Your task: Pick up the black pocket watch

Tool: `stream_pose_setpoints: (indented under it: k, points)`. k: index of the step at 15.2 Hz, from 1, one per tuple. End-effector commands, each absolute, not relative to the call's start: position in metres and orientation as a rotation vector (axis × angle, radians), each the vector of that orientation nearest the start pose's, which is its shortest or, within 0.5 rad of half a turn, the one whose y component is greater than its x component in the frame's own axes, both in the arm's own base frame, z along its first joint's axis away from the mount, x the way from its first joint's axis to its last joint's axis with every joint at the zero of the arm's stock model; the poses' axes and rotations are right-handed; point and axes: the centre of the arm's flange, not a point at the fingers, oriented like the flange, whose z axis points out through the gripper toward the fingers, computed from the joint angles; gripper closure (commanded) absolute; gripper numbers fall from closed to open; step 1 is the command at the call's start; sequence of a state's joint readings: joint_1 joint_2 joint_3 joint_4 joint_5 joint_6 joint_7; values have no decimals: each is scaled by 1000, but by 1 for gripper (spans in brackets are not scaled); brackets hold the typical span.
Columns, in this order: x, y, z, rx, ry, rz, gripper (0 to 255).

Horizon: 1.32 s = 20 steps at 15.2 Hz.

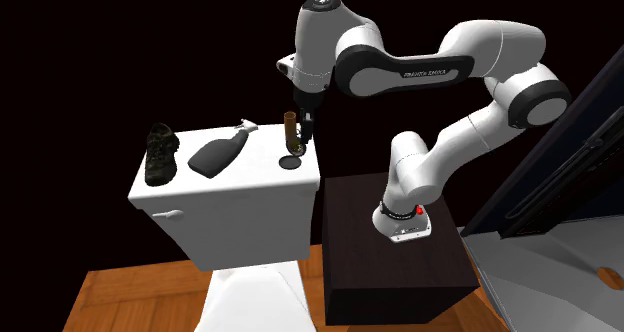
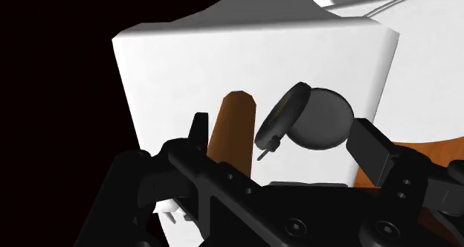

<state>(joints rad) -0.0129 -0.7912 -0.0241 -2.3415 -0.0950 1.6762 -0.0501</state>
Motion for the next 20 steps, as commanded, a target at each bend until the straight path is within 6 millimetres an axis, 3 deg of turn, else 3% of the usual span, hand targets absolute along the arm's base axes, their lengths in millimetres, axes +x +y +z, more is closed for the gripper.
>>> stream_pose_setpoints:
  k: [1,7,15,17,18,20]
  points:
    - [316,-23,609,-3218,-37,-197,0]
    - [396,-18,578,-2893,-524,15,0]
    - [398,-17,537,-2882,-537,20,0]
    - [398,-17,537,-2882,-537,20,0]
    - [399,-17,537,-2882,-537,20,255]
    - [399,-17,538,-2882,-537,20,255]
